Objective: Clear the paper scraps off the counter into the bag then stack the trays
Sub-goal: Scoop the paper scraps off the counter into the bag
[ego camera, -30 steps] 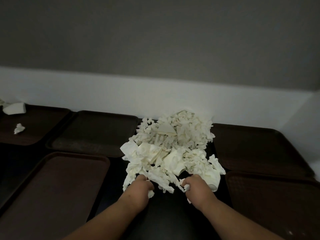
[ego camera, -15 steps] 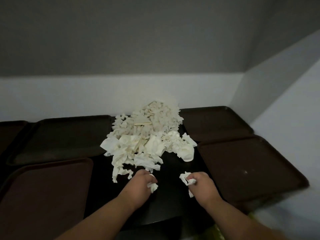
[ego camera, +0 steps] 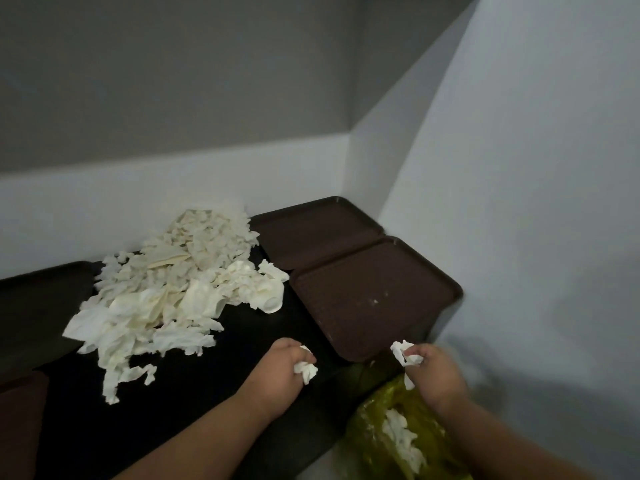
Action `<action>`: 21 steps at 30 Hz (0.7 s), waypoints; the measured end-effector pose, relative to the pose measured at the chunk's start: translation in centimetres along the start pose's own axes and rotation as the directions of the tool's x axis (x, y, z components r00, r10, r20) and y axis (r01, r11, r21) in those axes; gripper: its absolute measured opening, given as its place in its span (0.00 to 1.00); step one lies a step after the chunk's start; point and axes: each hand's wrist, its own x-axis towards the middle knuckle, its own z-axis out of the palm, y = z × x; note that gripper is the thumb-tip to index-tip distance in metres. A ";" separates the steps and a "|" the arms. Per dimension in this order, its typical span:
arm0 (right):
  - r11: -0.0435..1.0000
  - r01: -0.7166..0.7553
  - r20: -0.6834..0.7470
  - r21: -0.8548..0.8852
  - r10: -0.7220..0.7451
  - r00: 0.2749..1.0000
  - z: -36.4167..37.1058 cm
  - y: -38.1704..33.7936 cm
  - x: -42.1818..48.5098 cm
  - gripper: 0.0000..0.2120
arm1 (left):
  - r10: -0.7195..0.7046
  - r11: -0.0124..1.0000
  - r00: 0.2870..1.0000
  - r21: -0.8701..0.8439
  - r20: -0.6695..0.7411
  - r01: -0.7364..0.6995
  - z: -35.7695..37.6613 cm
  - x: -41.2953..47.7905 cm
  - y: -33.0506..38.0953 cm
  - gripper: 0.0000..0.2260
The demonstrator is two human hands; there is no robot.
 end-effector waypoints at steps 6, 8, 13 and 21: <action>0.994 -0.107 -0.059 -0.018 0.106 0.993 -6.4 6.1 1.6 0.12 | 0.017 1.000 0.993 -0.018 0.116 -0.015 7.6 2.6 5.2 0.12; 0.989 -0.149 -0.073 -0.013 0.147 0.986 -8.6 8.1 2.7 0.13 | 0.036 0.999 0.988 -0.028 0.152 -0.032 10.4 3.6 7.4 0.13; 0.976 -0.208 -0.054 0.060 0.211 0.976 -11.5 13.2 6.1 0.12 | -0.009 0.999 0.977 -0.029 0.215 0.015 15.9 6.7 12.1 0.14; 0.935 -0.289 0.083 0.205 0.278 0.957 -12.2 16.3 9.5 0.11 | -0.106 0.994 0.973 -0.001 0.203 0.108 21.6 11.4 15.8 0.15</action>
